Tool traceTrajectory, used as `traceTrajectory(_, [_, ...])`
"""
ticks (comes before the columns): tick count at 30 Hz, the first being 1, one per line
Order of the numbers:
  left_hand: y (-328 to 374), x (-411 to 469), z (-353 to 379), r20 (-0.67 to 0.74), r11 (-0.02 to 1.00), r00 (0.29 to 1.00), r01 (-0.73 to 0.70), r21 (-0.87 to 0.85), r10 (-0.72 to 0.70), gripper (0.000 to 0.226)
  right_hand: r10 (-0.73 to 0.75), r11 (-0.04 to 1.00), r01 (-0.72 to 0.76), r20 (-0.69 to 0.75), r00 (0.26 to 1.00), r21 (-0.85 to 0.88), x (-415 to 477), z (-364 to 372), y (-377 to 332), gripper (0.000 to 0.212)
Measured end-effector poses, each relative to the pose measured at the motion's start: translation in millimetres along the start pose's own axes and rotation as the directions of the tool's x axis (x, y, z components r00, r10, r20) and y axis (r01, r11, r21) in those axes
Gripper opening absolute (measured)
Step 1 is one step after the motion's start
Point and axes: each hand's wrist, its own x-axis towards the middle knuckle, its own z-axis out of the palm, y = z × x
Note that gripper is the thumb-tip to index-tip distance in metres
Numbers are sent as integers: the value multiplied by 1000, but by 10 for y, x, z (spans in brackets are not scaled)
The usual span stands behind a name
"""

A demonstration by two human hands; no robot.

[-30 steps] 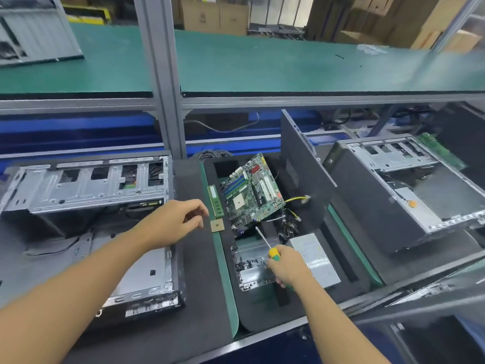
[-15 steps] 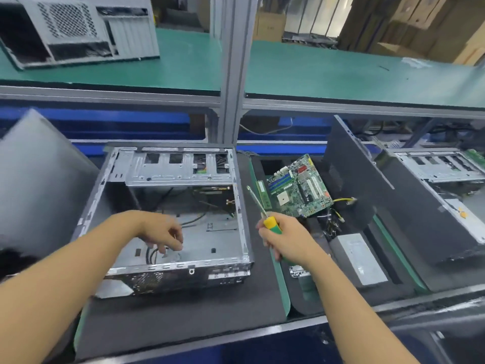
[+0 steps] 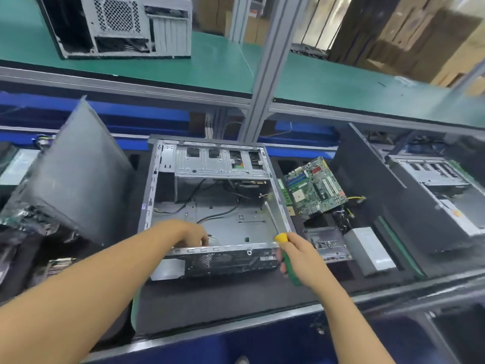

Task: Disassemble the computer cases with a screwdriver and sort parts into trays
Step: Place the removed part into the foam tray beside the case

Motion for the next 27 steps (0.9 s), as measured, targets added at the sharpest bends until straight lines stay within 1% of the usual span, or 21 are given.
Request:
traceTrajectory(1, [-14, 21, 8, -22, 1000, 1000, -1, -2, 1, 36, 9, 1000, -8, -11, 1000, 27, -85, -10, 52, 28])
traceTrajectory(3, [-24, 67, 12, -112, 1000, 993, -24, -1, 24, 31, 24, 998, -22, -38, 999, 54, -259, -19, 160, 24])
traceTrajectory(5, [-10, 129, -9, -168, 996, 982, -89, 23, 92, 31, 54, 996, -48, -69, 996, 79, -419, -6, 262, 23])
traceTrajectory(7, [26, 178, -36, -127, 982, 974, -190, 9, 189, 39, 74, 992, -63, -93, 993, 109, -554, 12, 336, 22])
traceTrajectory(9, [66, 199, -59, -64, 961, 962, -269, -68, 265, 46, 91, 987, -74, -115, 989, 141, -689, 12, 369, 16])
traceTrajectory(11, [107, 221, -66, -45, 948, 952, -305, -92, 302, 40, 103, 978, -77, -134, 986, 192, -791, -4, 404, 26])
traceTrajectory(13, [144, 250, -41, -72, 946, 948, -316, -77, 311, 27, 113, 974, -76, -162, 980, 215, -866, -23, 439, 35])
traceTrajectory(15, [160, 258, -15, -99, 940, 941, -332, -79, 324, 25, 124, 968, -78, -186, 975, 237, -926, -33, 467, 36])
traceTrajectory(17, [168, 251, -2, -110, 937, 941, -331, -108, 320, 23, 130, 964, -75, -203, 970, 256, -972, -27, 476, 34])
traceTrajectory(22, [121, 243, 13, -178, 966, 957, -246, -86, 228, 19, 131, 960, -72, -208, 969, 270, -1030, 40, 444, 34])
traceTrajectory(25, [87, 211, 37, -143, 969, 971, -210, -127, 192, 18, 135, 960, -79, -194, 972, 270, -1025, 86, 383, 31])
traceTrajectory(27, [64, 204, 62, -127, 986, 981, -155, -57, 147, 20, 129, 964, -81, -180, 975, 252, -1001, 121, 317, 31])
